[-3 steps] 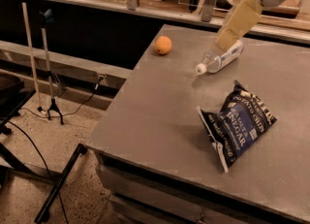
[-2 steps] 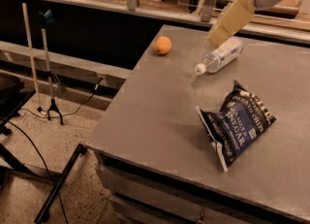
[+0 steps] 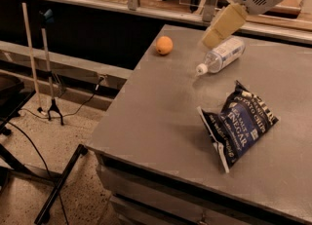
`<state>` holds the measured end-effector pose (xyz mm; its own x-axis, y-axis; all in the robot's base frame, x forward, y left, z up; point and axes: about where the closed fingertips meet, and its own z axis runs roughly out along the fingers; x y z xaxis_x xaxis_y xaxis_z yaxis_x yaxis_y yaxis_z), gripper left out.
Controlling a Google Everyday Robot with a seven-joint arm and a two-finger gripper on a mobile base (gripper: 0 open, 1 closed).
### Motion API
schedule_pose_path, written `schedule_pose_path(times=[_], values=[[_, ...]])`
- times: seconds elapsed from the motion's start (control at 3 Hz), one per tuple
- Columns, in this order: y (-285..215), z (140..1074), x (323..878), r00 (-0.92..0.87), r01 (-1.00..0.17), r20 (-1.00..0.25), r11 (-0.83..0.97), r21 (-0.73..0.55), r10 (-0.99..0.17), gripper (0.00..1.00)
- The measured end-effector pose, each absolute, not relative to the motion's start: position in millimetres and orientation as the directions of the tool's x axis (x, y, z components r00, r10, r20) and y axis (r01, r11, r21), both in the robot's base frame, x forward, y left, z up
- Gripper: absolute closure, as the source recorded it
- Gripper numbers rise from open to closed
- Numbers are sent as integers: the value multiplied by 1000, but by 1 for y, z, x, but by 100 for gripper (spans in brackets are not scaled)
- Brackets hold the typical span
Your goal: Pick orange
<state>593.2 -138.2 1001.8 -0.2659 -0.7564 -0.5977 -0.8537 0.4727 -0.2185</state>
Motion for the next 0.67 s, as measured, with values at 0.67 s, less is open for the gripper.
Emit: schedule_pose_path(times=[0.67], values=[[-129, 987, 605, -286, -845, -631, 500, -188, -721, 0]])
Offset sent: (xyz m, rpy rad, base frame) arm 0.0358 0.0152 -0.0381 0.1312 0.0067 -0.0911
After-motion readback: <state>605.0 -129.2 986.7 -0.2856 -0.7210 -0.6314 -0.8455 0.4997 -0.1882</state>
